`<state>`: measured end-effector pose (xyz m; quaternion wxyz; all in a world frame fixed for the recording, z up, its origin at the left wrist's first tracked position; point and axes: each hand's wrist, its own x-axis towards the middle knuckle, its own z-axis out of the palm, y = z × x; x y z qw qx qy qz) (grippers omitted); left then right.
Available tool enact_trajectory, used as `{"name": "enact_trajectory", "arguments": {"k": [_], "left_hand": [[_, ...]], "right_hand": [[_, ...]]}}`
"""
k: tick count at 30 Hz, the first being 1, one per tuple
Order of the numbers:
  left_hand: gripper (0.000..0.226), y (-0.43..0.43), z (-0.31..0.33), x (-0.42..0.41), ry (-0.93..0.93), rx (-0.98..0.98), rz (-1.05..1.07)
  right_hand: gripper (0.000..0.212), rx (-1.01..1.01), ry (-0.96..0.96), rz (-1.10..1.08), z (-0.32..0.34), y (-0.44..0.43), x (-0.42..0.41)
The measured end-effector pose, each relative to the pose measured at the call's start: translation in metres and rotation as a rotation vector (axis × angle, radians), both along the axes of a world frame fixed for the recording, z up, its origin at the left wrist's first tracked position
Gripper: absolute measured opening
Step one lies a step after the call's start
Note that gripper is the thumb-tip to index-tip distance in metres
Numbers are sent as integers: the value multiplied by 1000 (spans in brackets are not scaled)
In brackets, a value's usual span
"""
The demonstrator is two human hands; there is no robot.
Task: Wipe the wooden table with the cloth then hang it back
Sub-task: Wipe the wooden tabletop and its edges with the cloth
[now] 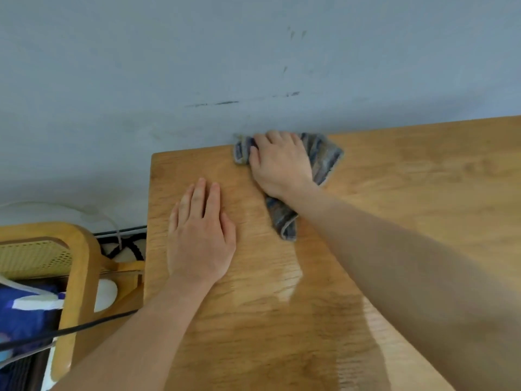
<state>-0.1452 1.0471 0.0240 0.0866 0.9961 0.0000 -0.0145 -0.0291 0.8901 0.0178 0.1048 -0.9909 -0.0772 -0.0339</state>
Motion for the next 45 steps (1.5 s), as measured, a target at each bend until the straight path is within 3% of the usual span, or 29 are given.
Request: {"name": "enact_trajectory", "arguments": {"k": [2, 8, 12, 16, 19, 23, 27, 30, 33, 35, 37, 40, 45], "left_hand": [[56, -1, 0, -2, -13, 3, -3], [51, -16, -1, 0, -46, -1, -14], [57, -68, 4, 4, -38, -211, 236], [55, -74, -4, 0, -67, -221, 266], [50, -74, -3, 0, -64, -155, 227], [53, -77, 1, -1, -23, -53, 231], [52, -143, 11, 8, 9, -78, 95], [54, -205, 8, 7, 27, -128, 5], [56, -214, -1, 10, 29, -75, 50], [56, -210, -1, 13, 22, -53, 53], [56, -213, 1, 16, 24, -49, 49], [58, -213, 3, 12, 43, -22, 49], [60, -215, 4, 14, 55, -31, 49]], "right_hand": [[41, 54, -20, 86, -7, 34, -9], [42, 121, -65, 59, -11, 36, -3], [38, 147, -82, 44, -12, 38, 2], [38, 166, -76, 93, -10, 34, 1], [40, 142, -62, 133, -6, -11, 1], [44, -7, -27, -79, 3, -140, 12], [48, -104, 135, -115, 11, -172, 33], [52, -85, 361, -116, 19, -163, 56], [48, -42, 629, -15, 19, -160, 88], [45, -50, 691, 96, 16, -157, 98], [51, -78, 613, 124, 15, -162, 93], [57, -91, 345, 66, 15, -200, 64], [65, -224, 341, -230, 29, -319, 52]]}}
